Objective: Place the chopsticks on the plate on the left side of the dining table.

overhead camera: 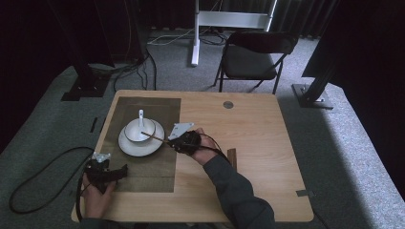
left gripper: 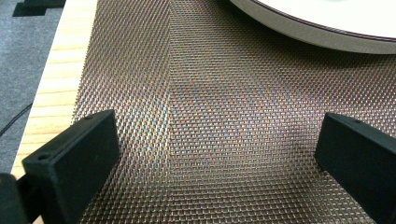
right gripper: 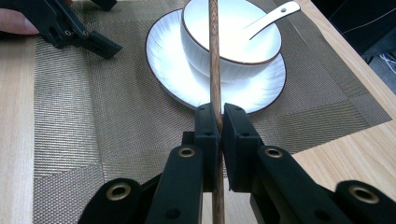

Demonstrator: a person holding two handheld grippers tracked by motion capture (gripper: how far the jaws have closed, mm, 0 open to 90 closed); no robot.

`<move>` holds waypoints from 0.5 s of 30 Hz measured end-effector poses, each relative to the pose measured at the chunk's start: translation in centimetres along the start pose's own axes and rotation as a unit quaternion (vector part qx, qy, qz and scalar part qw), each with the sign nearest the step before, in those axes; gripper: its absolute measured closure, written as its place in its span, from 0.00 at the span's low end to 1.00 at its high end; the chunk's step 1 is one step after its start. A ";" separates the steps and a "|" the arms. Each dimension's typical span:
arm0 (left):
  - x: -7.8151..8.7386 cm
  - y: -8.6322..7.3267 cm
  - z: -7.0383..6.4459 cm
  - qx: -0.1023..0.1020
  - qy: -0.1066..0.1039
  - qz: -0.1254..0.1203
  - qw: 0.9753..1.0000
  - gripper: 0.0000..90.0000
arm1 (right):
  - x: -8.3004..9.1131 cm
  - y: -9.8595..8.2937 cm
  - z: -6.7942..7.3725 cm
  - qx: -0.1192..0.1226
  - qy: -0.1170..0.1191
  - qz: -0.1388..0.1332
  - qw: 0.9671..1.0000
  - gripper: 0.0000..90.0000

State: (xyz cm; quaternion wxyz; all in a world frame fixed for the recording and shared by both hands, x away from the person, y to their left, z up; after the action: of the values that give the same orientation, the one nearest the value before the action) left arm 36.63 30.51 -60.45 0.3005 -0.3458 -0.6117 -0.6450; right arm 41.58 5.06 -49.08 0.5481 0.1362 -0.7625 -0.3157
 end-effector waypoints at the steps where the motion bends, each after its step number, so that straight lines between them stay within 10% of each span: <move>1: 0.0 0.0 0.0 0.000 0.000 0.000 1.000 0.00 | -0.1 0.0 0.0 -0.001 0.000 0.002 1.000 0.95; 15: 0.0 0.0 0.0 0.000 0.000 0.001 1.000 0.00 | -0.9 0.8 0.1 0.011 0.003 0.004 1.000 0.94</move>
State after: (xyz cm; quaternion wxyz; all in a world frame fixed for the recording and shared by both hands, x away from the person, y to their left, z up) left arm 36.62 30.51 -60.45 0.3009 -0.3461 -0.6116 -0.6447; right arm 41.90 6.22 -49.26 0.5505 0.1397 -0.7646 -0.3047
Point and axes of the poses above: each handheld gripper's, and its own axes: x roughly backward along the jaws, y roughly out of its top, z roughly to its left, the point moved 8 cm from there along -x, roughly forward along the jaws, and after that the axes turned 8 degrees about z, right-handed, at the moved point
